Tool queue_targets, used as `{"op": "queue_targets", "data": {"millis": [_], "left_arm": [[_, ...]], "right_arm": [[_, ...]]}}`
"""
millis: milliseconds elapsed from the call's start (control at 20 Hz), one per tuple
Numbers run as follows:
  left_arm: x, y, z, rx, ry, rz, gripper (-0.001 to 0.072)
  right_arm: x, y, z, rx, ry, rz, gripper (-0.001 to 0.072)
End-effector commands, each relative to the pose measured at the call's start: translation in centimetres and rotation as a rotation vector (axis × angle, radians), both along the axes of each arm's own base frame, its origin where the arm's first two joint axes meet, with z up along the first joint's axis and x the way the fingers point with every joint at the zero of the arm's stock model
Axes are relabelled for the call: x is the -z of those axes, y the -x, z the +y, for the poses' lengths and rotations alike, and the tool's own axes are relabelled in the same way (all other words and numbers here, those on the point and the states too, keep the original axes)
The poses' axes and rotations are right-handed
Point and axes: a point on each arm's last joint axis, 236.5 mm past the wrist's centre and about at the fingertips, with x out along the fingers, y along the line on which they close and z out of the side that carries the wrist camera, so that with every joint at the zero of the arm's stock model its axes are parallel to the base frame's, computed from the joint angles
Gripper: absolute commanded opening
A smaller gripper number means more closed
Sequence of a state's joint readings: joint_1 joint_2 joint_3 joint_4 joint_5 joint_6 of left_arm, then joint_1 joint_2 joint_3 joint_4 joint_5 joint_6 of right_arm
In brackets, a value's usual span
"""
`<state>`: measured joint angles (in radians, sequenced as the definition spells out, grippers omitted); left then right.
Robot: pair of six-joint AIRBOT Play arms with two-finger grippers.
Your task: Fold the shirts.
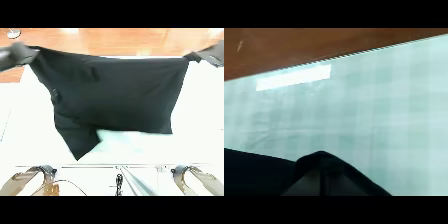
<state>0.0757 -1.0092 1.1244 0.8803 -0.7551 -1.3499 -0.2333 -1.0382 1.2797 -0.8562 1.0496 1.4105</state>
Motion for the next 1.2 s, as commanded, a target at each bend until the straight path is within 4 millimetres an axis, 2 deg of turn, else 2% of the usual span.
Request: {"op": "queue_targets", "data": {"millis": [0, 100, 150, 200, 250, 300, 400, 500, 600, 700, 750, 800, 900, 1000, 1150], "left_arm": [[5.1, -5.1, -0.9, -0.057, 0.068, 0.045, 0.0022], [7.2, -6.1, -1.4, -0.058, 0.104, 0.094, 0.0036], [8.1, -6.4, -1.4, -0.061, 0.116, 0.115, 0.0118], [8.8, -6.6, -1.4, -0.062, 0.117, 0.130, 0.0286], [9.3, -6.7, -1.3, -0.063, 0.116, 0.140, 0.0604], [9.4, -6.5, -0.9, -0.063, 0.118, 0.153, 0.0704], [9.6, -5.1, 1.3, -0.035, 0.106, 0.228, 0.0704], [11.5, -1.9, 5.4, -0.015, 0.058, 0.378, 0.0704], [15.0, 3.6, 9.4, -0.006, 0.048, 0.602, 0.0704], [18.6, 8.8, 10.4, 0.012, 0.110, 0.775, 0.0704], [20.7, 11.2, 10.3, -0.007, 0.163, 0.845, 0.0704], [22.7, 13.3, 9.6, -0.025, 0.220, 0.898, 0.0704], [24.9, 15.4, 7.2, -0.031, 0.360, 0.931, 0.0704], [25.2, 15.6, 4.7, 0.015, 0.456, 0.888, 0.0704], [26.9, 16.0, 4.2, -0.023, 0.468, 0.899, 0.0704]], "right_arm": [[5.3, -6.9, -0.7, 0.065, -0.179, 0.063, 0.0034], [7.0, -9.5, 0.1, 0.064, -0.314, 0.096, 0.0035], [7.7, -10.6, 0.4, 0.072, -0.384, 0.114, 0.0035], [8.4, -11.5, 0.4, 0.081, -0.446, 0.131, 0.0076], [8.9, -12.0, 0.3, 0.088, -0.482, 0.144, 0.0341], [9.4, -12.0, 0.0, 0.085, -0.492, 0.161, 0.0639], [9.8, -10.0, -1.5, 0.016, -0.441, 0.186, 0.0619], [11.2, -6.3, -4.7, -0.021, -0.356, 0.279, 0.0619], [14.5, -0.5, -8.6, -0.035, -0.171, 0.460, 0.0619], [18.1, 5.5, -11.9, 0.026, -0.021, 0.629, 0.0619], [19.5, 7.6, -12.8, 0.072, 0.011, 0.661, 0.0619], [20.6, 9.0, -12.9, 0.124, -0.002, 0.655, 0.0619], [21.9, 10.8, -11.4, 0.190, -0.064, 0.603, 0.0619], [22.7, 12.3, -9.2, 0.193, -0.110, 0.567, 0.0619], [23.1, 13.4, -6.6, 0.180, -0.187, 0.543, 0.0619]]}}
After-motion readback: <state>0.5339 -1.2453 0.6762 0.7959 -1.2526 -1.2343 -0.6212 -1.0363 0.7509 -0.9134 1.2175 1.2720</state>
